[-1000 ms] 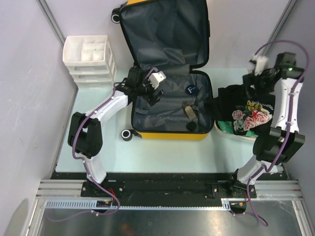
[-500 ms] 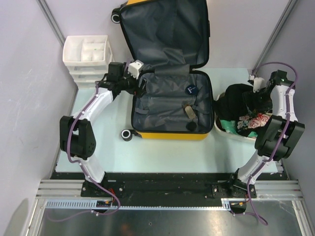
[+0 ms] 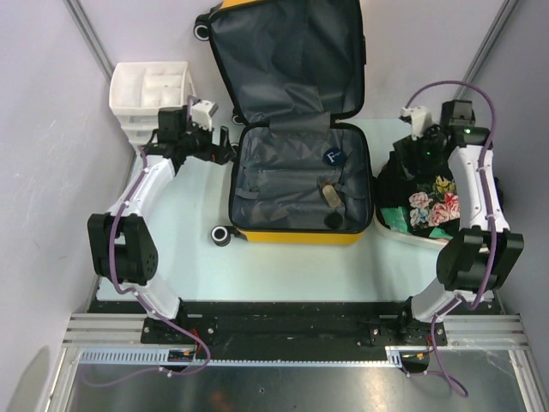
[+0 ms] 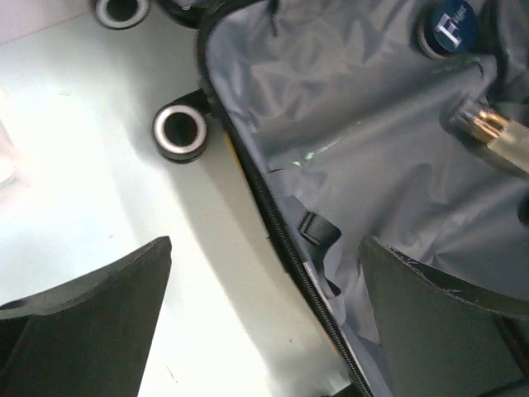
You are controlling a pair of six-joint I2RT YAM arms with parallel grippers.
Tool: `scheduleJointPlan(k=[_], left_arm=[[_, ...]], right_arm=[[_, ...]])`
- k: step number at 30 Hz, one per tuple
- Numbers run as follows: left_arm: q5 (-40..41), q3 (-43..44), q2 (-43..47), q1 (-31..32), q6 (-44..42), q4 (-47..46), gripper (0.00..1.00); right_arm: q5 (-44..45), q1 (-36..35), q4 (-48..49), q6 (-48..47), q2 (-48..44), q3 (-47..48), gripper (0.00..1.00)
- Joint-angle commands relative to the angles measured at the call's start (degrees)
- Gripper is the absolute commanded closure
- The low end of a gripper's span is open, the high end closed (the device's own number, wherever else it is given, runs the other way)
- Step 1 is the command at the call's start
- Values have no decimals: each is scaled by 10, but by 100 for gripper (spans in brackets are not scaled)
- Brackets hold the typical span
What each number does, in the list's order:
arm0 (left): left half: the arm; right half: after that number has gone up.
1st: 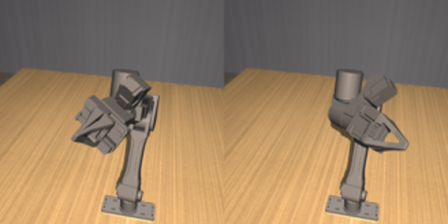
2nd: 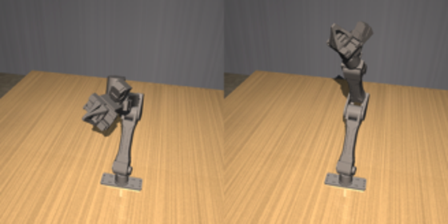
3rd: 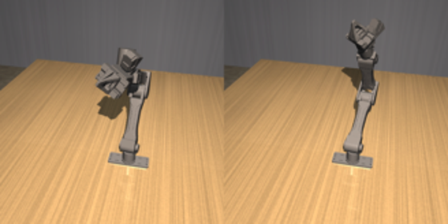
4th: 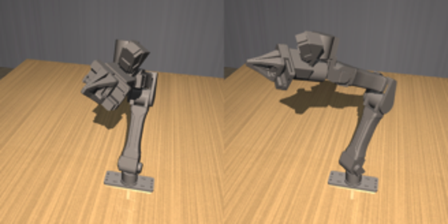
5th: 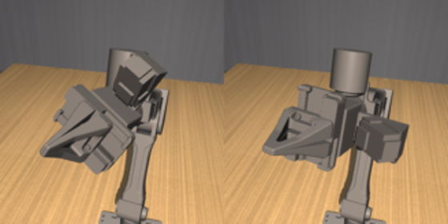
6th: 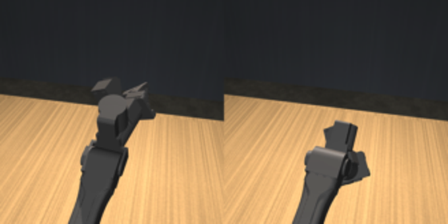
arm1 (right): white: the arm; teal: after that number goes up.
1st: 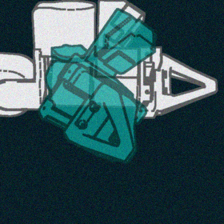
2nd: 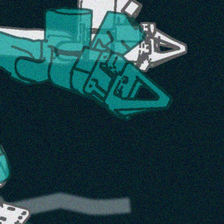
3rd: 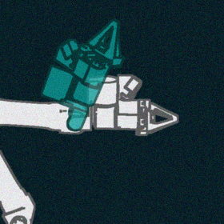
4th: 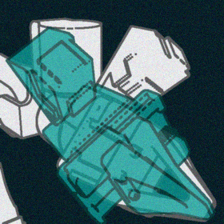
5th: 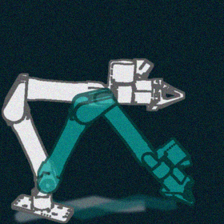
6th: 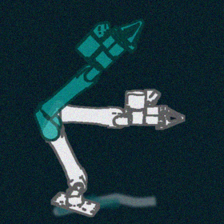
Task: Open, take out, and arrange the luggage
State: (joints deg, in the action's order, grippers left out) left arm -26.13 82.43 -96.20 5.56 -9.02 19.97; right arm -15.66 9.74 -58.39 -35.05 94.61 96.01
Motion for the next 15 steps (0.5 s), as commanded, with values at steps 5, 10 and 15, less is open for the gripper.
scheduleJointPlan(k=[5,10,15], left_arm=[[87,53,-1,-99,141,-22,0],[116,92,-47,-155,197,-30,7],[101,113,-69,-195,198,-51,12]], right_arm=[[-61,-67,83,72,-6,-12,20],[-98,-80,137,100,-18,-6,19],[-90,-96,138,98,-17,6,19]])
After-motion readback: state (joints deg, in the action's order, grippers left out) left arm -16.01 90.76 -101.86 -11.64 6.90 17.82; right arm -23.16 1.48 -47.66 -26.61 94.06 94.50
